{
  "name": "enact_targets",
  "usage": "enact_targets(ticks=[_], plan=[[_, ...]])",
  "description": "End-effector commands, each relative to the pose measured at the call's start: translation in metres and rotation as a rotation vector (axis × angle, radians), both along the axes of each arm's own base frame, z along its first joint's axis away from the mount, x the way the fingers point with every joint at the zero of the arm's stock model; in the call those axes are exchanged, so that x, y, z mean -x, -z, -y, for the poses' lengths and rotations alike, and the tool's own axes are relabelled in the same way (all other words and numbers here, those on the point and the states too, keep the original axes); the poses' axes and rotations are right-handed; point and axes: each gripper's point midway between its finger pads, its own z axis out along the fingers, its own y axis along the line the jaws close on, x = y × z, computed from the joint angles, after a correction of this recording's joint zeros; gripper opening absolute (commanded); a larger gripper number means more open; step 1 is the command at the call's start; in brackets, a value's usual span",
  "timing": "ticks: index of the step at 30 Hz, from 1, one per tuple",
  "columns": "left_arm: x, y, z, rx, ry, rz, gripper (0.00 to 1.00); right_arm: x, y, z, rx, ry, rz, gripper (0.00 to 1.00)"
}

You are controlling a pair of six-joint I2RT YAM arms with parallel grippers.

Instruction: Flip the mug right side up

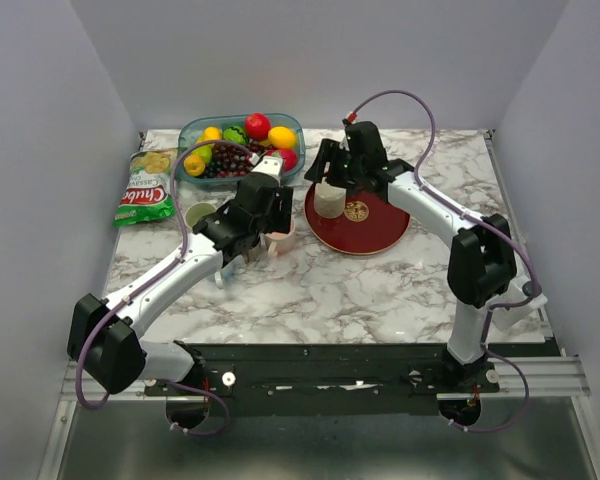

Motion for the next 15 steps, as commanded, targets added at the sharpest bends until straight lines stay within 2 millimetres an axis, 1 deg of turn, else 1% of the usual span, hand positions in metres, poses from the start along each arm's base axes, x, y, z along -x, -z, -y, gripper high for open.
enact_targets(ticks=[1, 2, 4, 5, 6, 7, 8, 9, 11, 12, 15], plan=[[0.005, -0.021, -0.007, 0.014, -0.028, 0.028, 0.78, -0.036, -0.002, 0.0, -0.008, 0.092, 0.061, 0.68], [0.005, -0.021, -0.008, 0.015, -0.032, 0.028, 0.79, -0.04, -0.001, 0.001, 0.0, 0.108, 0.066, 0.62], [0.006, -0.024, -0.009, 0.018, -0.035, 0.034, 0.79, -0.048, 0.001, 0.0, 0.011, 0.115, 0.088, 0.57], [0.006, -0.024, -0.01, 0.018, -0.036, 0.033, 0.79, -0.052, 0.012, -0.002, 0.027, 0.109, 0.08, 0.52], [0.007, -0.023, -0.01, 0.016, -0.036, 0.03, 0.79, -0.055, 0.013, -0.005, 0.032, 0.089, 0.088, 0.49], [0.006, -0.024, -0.01, 0.018, -0.036, 0.033, 0.79, -0.059, 0.009, -0.008, 0.025, 0.083, 0.1, 0.46], [0.007, -0.022, -0.01, 0.015, -0.035, 0.027, 0.79, -0.06, 0.013, -0.011, 0.026, 0.074, 0.096, 0.41], [0.007, -0.022, -0.01, 0.015, -0.035, 0.026, 0.79, -0.062, 0.021, -0.013, 0.032, 0.067, 0.08, 0.4], [0.007, -0.022, -0.01, 0.016, -0.037, 0.027, 0.79, -0.062, 0.027, -0.016, 0.033, 0.056, 0.067, 0.38], [0.007, -0.021, -0.01, 0.016, -0.038, 0.024, 0.79, -0.062, 0.037, -0.015, 0.047, 0.056, 0.043, 0.38], [0.008, -0.018, -0.011, 0.019, -0.038, 0.018, 0.79, -0.06, 0.053, -0.011, 0.084, 0.065, 0.017, 0.37]])
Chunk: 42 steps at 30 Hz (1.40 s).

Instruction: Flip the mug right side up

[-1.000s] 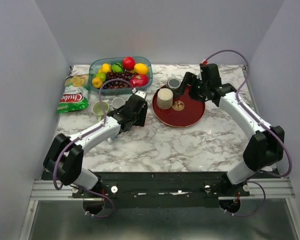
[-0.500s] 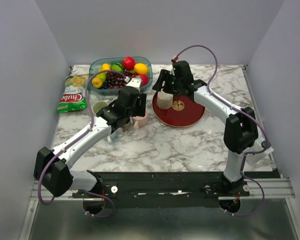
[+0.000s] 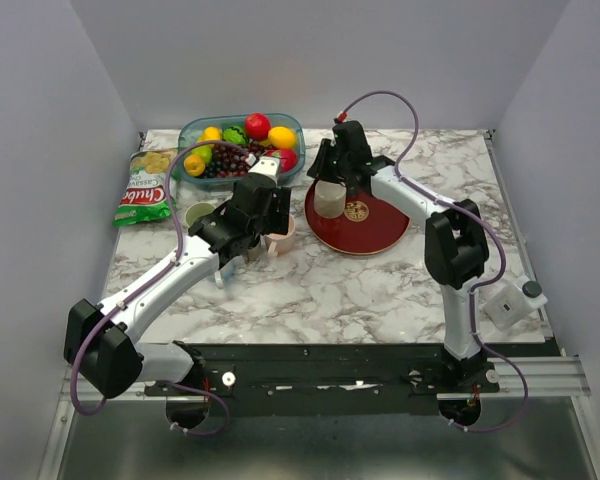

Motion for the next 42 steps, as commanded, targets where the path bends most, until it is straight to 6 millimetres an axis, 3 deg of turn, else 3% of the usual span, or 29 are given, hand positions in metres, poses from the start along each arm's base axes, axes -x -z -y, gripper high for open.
enact_targets(ticks=[1, 7, 13, 17, 19, 20, 28, 31, 37, 42], plan=[[0.001, -0.009, -0.005, 0.014, -0.028, 0.017, 0.79, -0.006, 0.024, 0.006, 0.064, 0.014, -0.019, 0.36], [0.003, -0.003, -0.001, 0.026, -0.012, -0.001, 0.79, -0.004, 0.046, 0.02, 0.148, 0.044, -0.056, 0.35], [0.004, 0.003, -0.001, 0.029, -0.011, -0.012, 0.79, 0.021, 0.062, 0.044, 0.238, 0.069, -0.145, 0.34], [0.005, 0.008, 0.001, 0.035, -0.008, -0.019, 0.79, 0.041, 0.063, 0.059, 0.279, 0.079, -0.179, 0.34], [0.004, 0.009, 0.001, 0.036, -0.01, -0.022, 0.79, 0.047, 0.051, 0.069, 0.292, 0.101, -0.163, 0.34], [0.004, 0.01, 0.002, 0.038, -0.009, -0.023, 0.79, 0.053, 0.057, 0.075, 0.308, 0.109, -0.177, 0.34], [0.005, 0.016, 0.002, 0.04, -0.008, -0.033, 0.79, 0.069, 0.047, 0.121, 0.42, 0.246, -0.154, 0.36], [0.004, 0.016, 0.002, 0.044, -0.008, -0.032, 0.79, 0.07, 0.051, 0.134, 0.422, 0.289, -0.179, 0.38], [0.006, 0.019, 0.0, 0.044, -0.014, -0.034, 0.8, 0.07, 0.055, 0.155, 0.435, 0.382, -0.209, 0.53], [0.005, 0.018, 0.0, 0.05, -0.018, -0.033, 0.8, 0.065, 0.044, 0.155, 0.426, 0.382, -0.195, 0.63]])
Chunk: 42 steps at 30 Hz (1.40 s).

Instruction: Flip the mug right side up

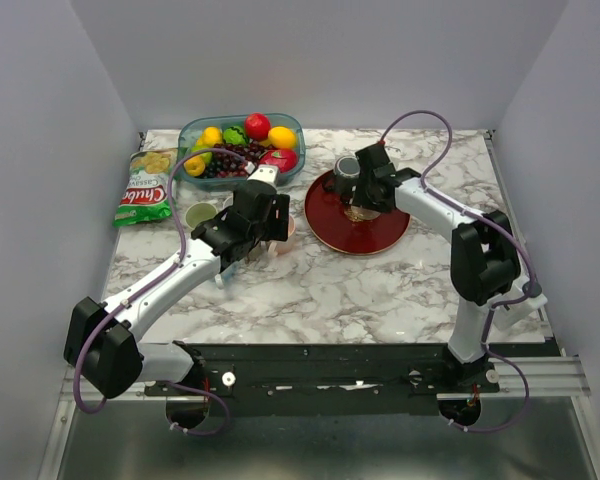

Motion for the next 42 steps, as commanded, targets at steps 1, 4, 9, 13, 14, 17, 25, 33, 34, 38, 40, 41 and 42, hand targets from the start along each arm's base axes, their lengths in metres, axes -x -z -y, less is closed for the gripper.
enact_targets(ticks=[1, 4, 9, 13, 14, 17, 25, 33, 34, 38, 40, 41, 42], plan=[[-0.001, -0.006, 0.001, 0.033, -0.003, 0.017, 0.8, -0.003, -0.02, 0.004, 0.015, 0.014, 0.038, 0.64], [-0.002, -0.005, 0.001, 0.032, -0.004, 0.016, 0.81, -0.009, -0.037, 0.0, 0.007, -0.025, 0.085, 0.69], [-0.003, -0.007, 0.003, 0.036, 0.0, 0.017, 0.83, -0.022, -0.046, 0.012, 0.092, -0.009, 0.125, 0.89], [-0.003, -0.007, 0.003, 0.037, 0.0, 0.018, 0.84, -0.036, -0.054, 0.016, 0.141, 0.001, 0.151, 0.95], [-0.003, -0.006, 0.003, 0.033, 0.001, 0.017, 0.85, -0.039, -0.053, 0.015, 0.149, -0.001, 0.15, 0.96], [-0.003, -0.007, 0.003, 0.033, 0.003, 0.018, 0.87, -0.054, -0.052, 0.013, 0.157, -0.008, 0.146, 0.97], [-0.003, -0.008, 0.003, 0.033, 0.005, 0.017, 0.88, -0.064, -0.029, 0.016, 0.233, -0.03, 0.07, 0.97], [-0.003, -0.005, 0.005, 0.04, 0.015, 0.007, 0.88, -0.071, -0.01, 0.027, 0.357, -0.08, 0.04, 0.99], [-0.003, -0.005, 0.006, 0.039, 0.019, 0.007, 0.88, -0.073, -0.009, 0.029, 0.38, -0.091, 0.037, 0.99], [-0.003, -0.004, 0.005, 0.037, 0.018, 0.005, 0.89, -0.067, -0.002, 0.029, 0.403, -0.155, 0.007, 1.0], [-0.003, -0.003, 0.005, 0.039, 0.018, 0.004, 0.89, -0.066, -0.009, 0.024, 0.382, -0.202, 0.028, 1.0], [-0.003, -0.003, 0.005, 0.04, 0.018, 0.004, 0.89, -0.06, -0.003, 0.025, 0.383, -0.219, 0.013, 1.0], [-0.003, -0.003, 0.005, 0.042, 0.018, 0.003, 0.89, -0.06, -0.007, 0.024, 0.375, -0.231, 0.028, 1.0]])
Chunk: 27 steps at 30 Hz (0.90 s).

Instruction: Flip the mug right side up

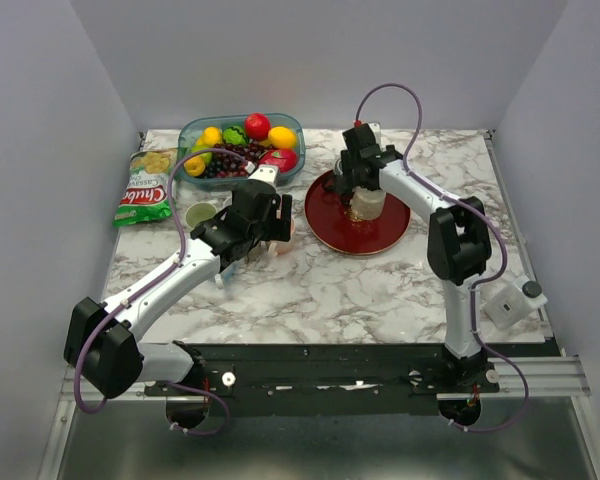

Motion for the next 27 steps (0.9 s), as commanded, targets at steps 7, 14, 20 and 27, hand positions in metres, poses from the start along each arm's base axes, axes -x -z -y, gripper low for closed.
enact_targets(ticks=[7, 14, 20, 27], plan=[[-0.003, 0.0, 0.004, 0.034, 0.003, 0.006, 0.89, 0.04, 0.004, 0.004, 0.011, -0.183, -0.088, 1.0], [-0.003, 0.002, 0.003, 0.036, 0.005, 0.003, 0.89, 0.069, 0.003, 0.002, -0.052, -0.204, -0.127, 1.0], [-0.003, 0.003, 0.004, 0.04, 0.006, 0.002, 0.89, 0.095, 0.005, 0.01, -0.102, -0.125, -0.164, 1.0], [-0.003, 0.004, 0.005, 0.041, 0.01, -0.001, 0.89, 0.12, 0.015, 0.011, -0.17, -0.041, -0.231, 0.99]])
